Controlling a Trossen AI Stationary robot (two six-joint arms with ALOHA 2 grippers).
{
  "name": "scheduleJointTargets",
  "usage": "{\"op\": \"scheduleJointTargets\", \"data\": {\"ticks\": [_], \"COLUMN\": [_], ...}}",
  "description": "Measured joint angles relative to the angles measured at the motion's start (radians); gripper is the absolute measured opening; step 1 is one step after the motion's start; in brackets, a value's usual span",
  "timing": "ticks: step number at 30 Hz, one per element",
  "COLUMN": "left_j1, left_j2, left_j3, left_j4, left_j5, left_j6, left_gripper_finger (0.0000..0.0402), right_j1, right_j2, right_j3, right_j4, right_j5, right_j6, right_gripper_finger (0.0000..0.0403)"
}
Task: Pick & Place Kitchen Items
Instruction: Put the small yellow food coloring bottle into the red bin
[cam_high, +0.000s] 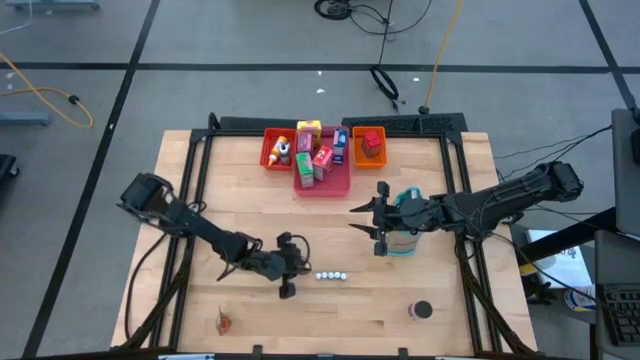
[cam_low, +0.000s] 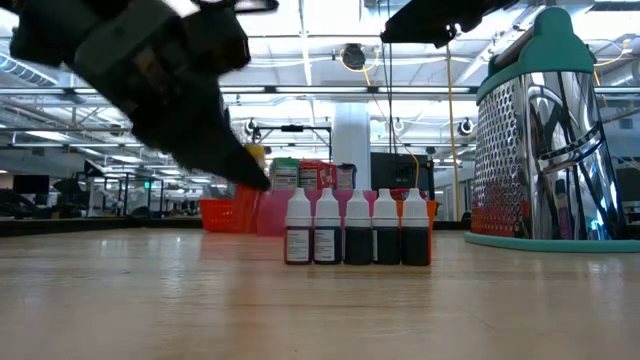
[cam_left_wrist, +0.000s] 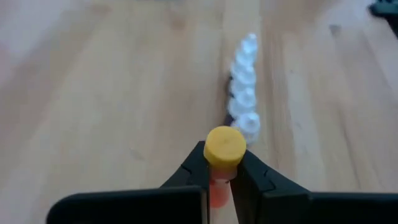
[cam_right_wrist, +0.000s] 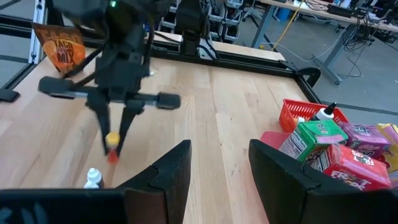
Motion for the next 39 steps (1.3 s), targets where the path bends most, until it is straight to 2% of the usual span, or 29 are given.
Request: {"op": "scheduleJointTargets", "data": {"ticks": [8,13,17,22,30,39], "left_j1": [0.01,0.041,0.103,0.223,0.42,0.592], "left_j2": [-0.198,-0.315,-0.365,-0.368,-0.369,-0.368], "left_j3": [0.001,0.0,0.0,0.0,0.0,0.0], "left_j4": [-0.207,-0.357,-0.392,-0.411,-0.496,-0.502], "left_j5": [-0.177,-0.321,-0.383,-0.385,-0.362,-0.297], "left_j6": [0.009,-0.003,-0.003,0.019,0.044,0.109], "left_gripper_finger": [0.0046,0.003,0.0025,0.0043,0.0027,0.004], "right_j1": [0.0,0.0,0.0,0.0,0.0,0.0], "right_j2": [0.0,0.0,0.0,0.0,0.0,0.0], "right_j3": [0.0,0.0,0.0,0.0,0.0,0.0], "right_j4": [0.004,0.008,0.008,0.01,0.01,0.011], "right_j5": [0.0,0.0,0.0,0.0,0.0,0.0], "right_j6": [-0.004,-0.008,-0.009,-0.01,-0.009,-0.008], "right_gripper_finger": [0.0155,0.0155,0.0155,0.0155,0.0155,0.0155]}}
